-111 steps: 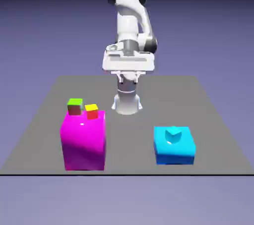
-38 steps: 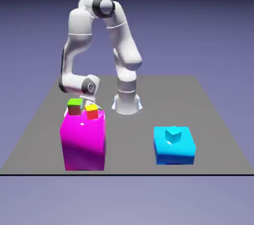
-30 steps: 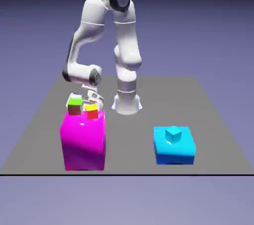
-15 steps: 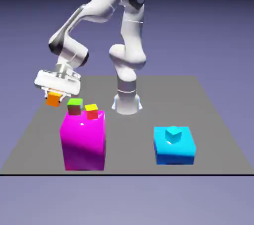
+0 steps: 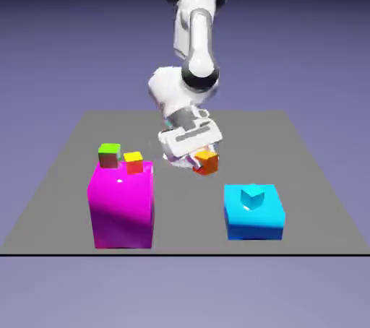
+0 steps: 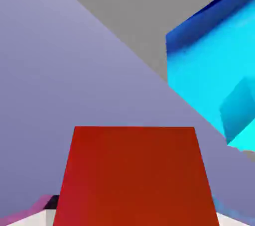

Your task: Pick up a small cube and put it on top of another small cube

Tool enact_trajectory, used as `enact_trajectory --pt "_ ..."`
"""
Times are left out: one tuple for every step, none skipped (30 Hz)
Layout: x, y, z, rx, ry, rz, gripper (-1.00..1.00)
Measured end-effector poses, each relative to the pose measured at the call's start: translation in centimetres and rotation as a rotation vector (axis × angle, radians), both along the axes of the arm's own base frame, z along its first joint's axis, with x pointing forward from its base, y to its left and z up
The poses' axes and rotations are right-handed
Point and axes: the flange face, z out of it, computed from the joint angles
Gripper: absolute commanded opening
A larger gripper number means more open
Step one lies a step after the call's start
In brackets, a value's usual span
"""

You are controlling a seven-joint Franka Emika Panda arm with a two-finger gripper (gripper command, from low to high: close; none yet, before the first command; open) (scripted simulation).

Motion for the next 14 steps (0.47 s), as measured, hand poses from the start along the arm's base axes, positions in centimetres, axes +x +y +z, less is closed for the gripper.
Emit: enact_trajectory --pt "-0.4 2.5 0.3 -0.016 0.009 0.045 -1.0" --pt "-0.6 3.1 -0.1 -0.024 0.014 0.042 -1.0" --pt "-0.6 3.1 -0.2 -0.025 0.014 0.042 -1.0" --pt "-0.6 3.1 -0.2 -0.025 0.014 0.042 -1.0" --pt "-0.3 3.5 -0.8 -0.022 0.011 0.043 -1.0" --pt "0.0 3.8 -1.5 -0.02 0.008 0.044 -1.0" --pt "0.3 4.1 -2.2 -0.019 0.006 0.044 -1.0" --pt "0.6 4.5 -2.9 -0.019 0.006 0.044 -1.0" --pt "0.7 4.9 -3.7 -0.019 0.006 0.045 -1.0" --pt "0.9 5.3 -4.4 -0.02 0.008 0.046 -1.0" --pt "1.0 5.7 -5.2 -0.022 0.011 0.045 -1.0" --pt "1.1 6.0 -6.0 -0.025 0.015 0.044 1.0" --pt "1.1 6.0 -6.0 -0.024 0.015 0.045 1.0" --pt "1.2 5.9 -6.0 -0.024 0.015 0.041 1.0"
